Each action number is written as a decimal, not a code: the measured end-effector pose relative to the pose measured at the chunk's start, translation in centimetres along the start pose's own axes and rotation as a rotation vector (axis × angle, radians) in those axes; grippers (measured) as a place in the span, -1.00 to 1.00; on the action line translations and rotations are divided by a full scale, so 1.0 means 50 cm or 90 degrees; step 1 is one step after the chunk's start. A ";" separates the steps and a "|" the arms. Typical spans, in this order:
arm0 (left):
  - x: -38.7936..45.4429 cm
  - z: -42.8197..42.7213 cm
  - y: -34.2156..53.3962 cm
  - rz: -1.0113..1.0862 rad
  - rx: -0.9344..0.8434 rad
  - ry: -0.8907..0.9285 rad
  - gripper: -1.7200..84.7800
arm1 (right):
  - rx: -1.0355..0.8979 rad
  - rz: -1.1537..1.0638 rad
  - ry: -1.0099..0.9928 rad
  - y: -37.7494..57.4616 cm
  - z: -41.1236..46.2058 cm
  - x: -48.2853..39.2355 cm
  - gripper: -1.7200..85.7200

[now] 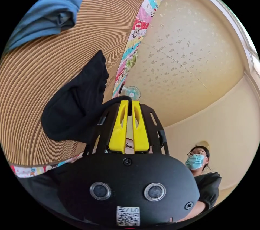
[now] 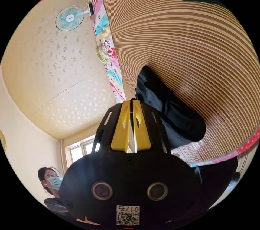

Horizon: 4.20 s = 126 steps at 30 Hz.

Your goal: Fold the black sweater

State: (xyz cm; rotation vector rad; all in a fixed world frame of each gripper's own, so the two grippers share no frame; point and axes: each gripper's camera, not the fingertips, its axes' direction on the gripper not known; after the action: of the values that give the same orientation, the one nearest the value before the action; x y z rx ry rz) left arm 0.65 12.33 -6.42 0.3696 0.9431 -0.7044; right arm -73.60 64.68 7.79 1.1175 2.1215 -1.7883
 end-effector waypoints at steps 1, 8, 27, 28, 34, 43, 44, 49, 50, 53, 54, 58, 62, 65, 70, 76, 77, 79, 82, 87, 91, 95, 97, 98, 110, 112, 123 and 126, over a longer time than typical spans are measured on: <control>-0.002 0.015 -0.019 0.002 0.001 0.001 -0.92 | 0.011 -0.002 -0.005 -0.034 0.043 -0.006 -0.92; -0.092 0.177 -0.220 -0.003 0.000 -0.073 -0.87 | 0.068 0.039 0.069 -0.225 0.274 0.062 -0.88; -0.272 0.070 0.098 0.153 -0.179 -0.506 -0.66 | -0.414 -0.475 0.485 0.199 0.903 0.153 -0.75; -0.281 0.070 0.104 0.146 -0.180 -0.501 -0.66 | -0.445 -0.484 0.497 0.247 0.965 0.176 -0.74; -0.321 0.070 0.153 0.135 -0.159 -0.475 -0.77 | -0.535 -0.550 0.731 0.441 1.209 0.306 -0.61; -0.249 0.099 0.247 0.267 -0.155 -0.512 -0.86 | -0.487 -0.612 0.875 0.547 1.275 0.338 -0.56; -0.241 0.106 0.258 0.287 -0.158 -0.520 -0.86 | -0.468 -0.598 0.865 0.547 1.260 0.325 -0.55; -0.225 0.138 0.302 0.344 -0.180 -0.508 -0.87 | -0.454 -0.501 0.795 0.522 1.198 0.280 -0.53; -0.222 0.149 0.311 0.359 -0.187 -0.515 -0.87 | -0.494 -0.479 0.798 0.521 1.208 0.293 -0.52; -0.216 0.173 0.320 0.377 -0.207 -0.533 -0.88 | -0.565 -0.538 0.928 0.539 1.248 0.351 -0.57; -0.212 0.184 0.319 0.387 -0.218 -0.555 -0.90 | -0.575 -0.556 0.952 0.544 1.252 0.359 -0.58; -0.174 0.200 0.318 0.448 -0.268 -0.498 -0.95 | -0.597 -0.623 0.894 0.525 1.178 0.323 -0.74; -0.148 0.225 0.288 0.459 -0.316 -0.462 -0.89 | -0.569 -0.565 0.545 0.382 0.921 0.215 -0.78; -0.167 0.272 0.258 0.456 -0.362 -0.494 -0.84 | -0.527 -0.581 0.345 0.270 0.686 0.168 -0.78; -0.244 0.386 0.214 0.412 -0.424 -0.490 -0.79 | -0.423 -0.579 0.290 0.088 0.368 0.211 -0.78; -0.410 0.535 0.163 0.321 -0.451 -0.620 -0.66 | -0.280 -0.405 0.362 -0.050 0.122 0.315 -0.73; -0.430 0.555 0.155 0.314 -0.456 -0.641 -0.64 | -0.236 -0.397 0.339 -0.038 0.076 0.313 -0.72; -0.459 0.580 0.144 0.298 -0.481 -0.647 -0.62 | -0.191 -0.382 0.286 -0.005 0.019 0.312 -0.69; -0.488 0.602 0.117 0.250 -0.489 -0.661 -0.61 | -0.159 -0.354 0.190 0.067 -0.031 0.329 -0.59; -0.443 0.641 0.045 0.264 -0.490 -0.686 -0.62 | -0.181 -0.362 0.227 0.106 0.045 0.313 -0.46; -0.395 0.675 -0.005 0.328 -0.490 -0.726 -0.61 | -0.310 -0.391 0.390 0.092 0.234 0.274 -0.50; -0.370 0.714 -0.077 0.324 -0.508 -0.733 -0.62 | -0.388 -0.350 0.403 0.114 0.325 0.255 -0.63; -0.381 0.727 -0.110 0.260 -0.519 -0.729 -0.62 | -0.396 -0.336 0.406 0.131 0.330 0.255 -0.68; -0.382 0.742 -0.116 0.248 -0.522 -0.729 -0.63 | -0.394 -0.329 0.399 0.141 0.322 0.250 -0.70; -0.597 1.136 0.307 0.166 -0.954 -0.560 -0.69 | -0.125 -0.355 1.006 0.303 -0.030 0.121 -0.75; -0.605 1.173 0.377 0.166 -1.027 -0.569 -0.70 | -0.024 -0.404 1.065 0.363 -0.041 0.078 -0.75; -0.444 0.997 0.170 0.240 -1.001 -0.972 -0.72 | -0.063 -0.311 0.762 0.352 0.099 0.286 -0.74; -0.321 0.883 0.032 0.228 -0.828 -1.102 -0.73 | -0.038 -0.169 0.643 0.330 0.062 0.281 -0.76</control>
State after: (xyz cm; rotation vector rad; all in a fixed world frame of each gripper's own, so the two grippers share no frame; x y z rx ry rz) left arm 22.28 -5.71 31.21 -1.1043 -0.4725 0.1688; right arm -74.48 68.26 -13.79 2.1167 2.9114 -1.3308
